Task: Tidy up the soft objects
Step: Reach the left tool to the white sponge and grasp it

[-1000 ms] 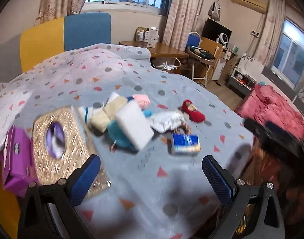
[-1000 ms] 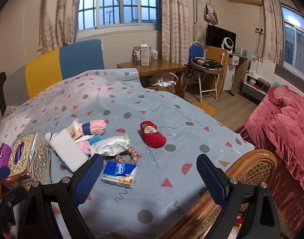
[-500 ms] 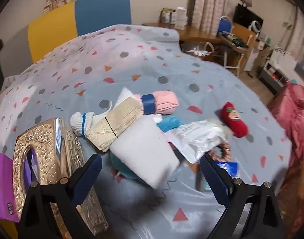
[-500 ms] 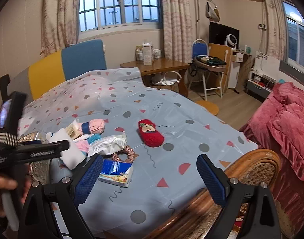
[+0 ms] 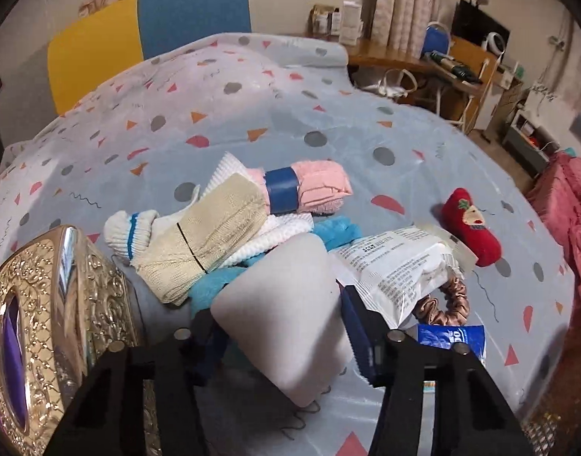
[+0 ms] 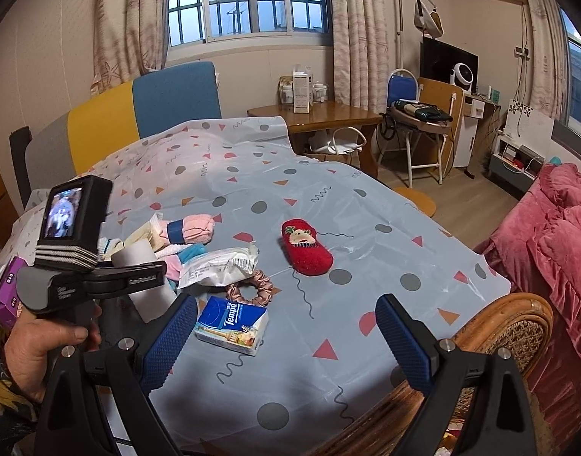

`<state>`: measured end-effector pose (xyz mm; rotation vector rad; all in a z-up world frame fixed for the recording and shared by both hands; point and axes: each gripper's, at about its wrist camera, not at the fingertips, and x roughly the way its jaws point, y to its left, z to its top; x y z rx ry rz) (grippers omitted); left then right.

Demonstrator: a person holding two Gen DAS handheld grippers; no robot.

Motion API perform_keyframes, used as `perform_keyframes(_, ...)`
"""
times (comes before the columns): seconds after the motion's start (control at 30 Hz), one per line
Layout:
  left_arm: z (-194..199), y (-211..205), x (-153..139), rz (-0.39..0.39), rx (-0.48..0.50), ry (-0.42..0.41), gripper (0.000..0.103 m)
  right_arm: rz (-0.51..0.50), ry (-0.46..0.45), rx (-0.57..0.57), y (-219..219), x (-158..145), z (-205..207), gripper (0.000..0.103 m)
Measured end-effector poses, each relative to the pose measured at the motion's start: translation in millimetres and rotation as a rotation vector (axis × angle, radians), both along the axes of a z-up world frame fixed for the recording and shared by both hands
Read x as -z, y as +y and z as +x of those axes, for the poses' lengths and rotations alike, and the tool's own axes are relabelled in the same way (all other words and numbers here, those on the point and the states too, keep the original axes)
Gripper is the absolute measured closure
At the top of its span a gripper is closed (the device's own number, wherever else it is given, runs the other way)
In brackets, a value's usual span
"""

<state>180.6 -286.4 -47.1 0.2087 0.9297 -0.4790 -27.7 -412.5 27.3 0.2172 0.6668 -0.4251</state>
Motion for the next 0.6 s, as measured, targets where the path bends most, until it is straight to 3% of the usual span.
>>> perform_keyframes(0.37, -62.8, 41.0, -16.9, -0.111, 0.106, -0.066, 0.050, 0.057, 0.061, -0.041, -7.2, 4.3, 29.0, 0.006)
perform_keyframes(0.6, -107.4, 67.9, -14.7, -0.132, 0.171, -0.063, 0.049, 0.228, 0.134, -0.149, -13.9, 16.5, 69.8, 0.014)
